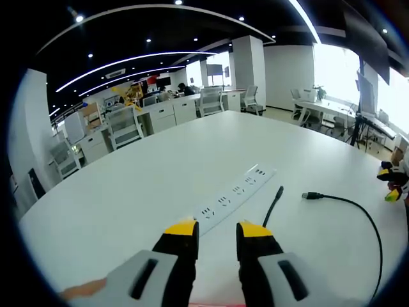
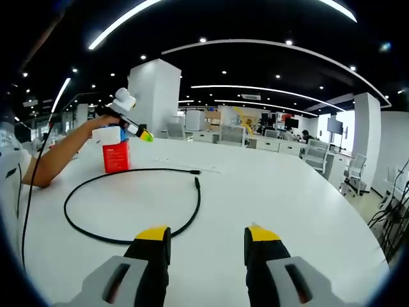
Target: Find the data cable on the table. Grasp the USB connector end of the cable and insert it into the USB port on the table
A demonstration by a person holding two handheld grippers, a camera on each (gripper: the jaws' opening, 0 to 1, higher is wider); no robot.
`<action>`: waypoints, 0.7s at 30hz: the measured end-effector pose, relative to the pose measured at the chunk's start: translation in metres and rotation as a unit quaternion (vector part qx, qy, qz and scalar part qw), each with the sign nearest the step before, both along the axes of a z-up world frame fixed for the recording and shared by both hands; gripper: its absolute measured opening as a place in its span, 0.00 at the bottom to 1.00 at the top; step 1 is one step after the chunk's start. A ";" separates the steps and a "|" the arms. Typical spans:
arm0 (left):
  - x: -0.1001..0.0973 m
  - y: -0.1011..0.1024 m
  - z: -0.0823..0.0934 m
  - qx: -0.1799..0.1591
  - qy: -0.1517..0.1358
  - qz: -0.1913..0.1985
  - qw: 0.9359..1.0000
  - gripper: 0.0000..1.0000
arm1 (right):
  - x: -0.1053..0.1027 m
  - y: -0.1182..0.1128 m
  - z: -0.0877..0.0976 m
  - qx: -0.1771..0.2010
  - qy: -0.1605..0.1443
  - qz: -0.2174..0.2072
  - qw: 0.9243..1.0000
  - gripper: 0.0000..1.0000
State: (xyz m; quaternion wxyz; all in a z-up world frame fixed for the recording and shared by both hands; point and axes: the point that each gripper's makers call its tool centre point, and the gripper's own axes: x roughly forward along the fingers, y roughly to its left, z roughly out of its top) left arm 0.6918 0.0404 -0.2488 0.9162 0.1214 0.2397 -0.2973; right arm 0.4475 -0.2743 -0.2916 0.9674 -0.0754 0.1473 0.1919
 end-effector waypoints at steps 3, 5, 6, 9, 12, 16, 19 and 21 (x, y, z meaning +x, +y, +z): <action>0.000 0.000 0.000 0.000 0.000 0.000 1.000 0.24 | 0.000 -0.001 0.000 0.001 0.000 -0.001 1.000 0.48; 0.000 0.000 0.000 0.000 0.000 0.000 1.000 0.24 | 0.000 -0.001 -0.001 0.000 0.001 -0.001 1.000 0.48; -0.001 0.000 0.000 0.000 0.000 0.000 1.000 0.24 | 0.000 -0.001 -0.001 0.000 0.001 -0.001 1.000 0.48; -0.001 -0.001 0.000 0.000 0.000 0.000 1.000 0.24 | -0.001 -0.001 -0.001 0.000 0.001 -0.002 1.000 0.48; -0.001 -0.001 0.000 -0.001 0.000 0.000 1.000 0.24 | -0.001 -0.001 -0.001 0.000 0.001 -0.001 1.000 0.48; -0.001 0.000 0.000 0.000 0.000 0.000 1.000 0.24 | -0.001 0.000 0.000 -0.001 0.000 0.001 1.000 0.48; -0.001 0.000 0.001 -0.004 -0.003 0.000 1.000 0.24 | -0.001 0.000 0.000 0.001 0.000 -0.001 1.000 0.48; -0.001 0.000 0.001 -0.002 -0.001 0.000 1.000 0.24 | -0.001 -0.001 -0.002 0.001 0.003 -0.002 1.000 0.48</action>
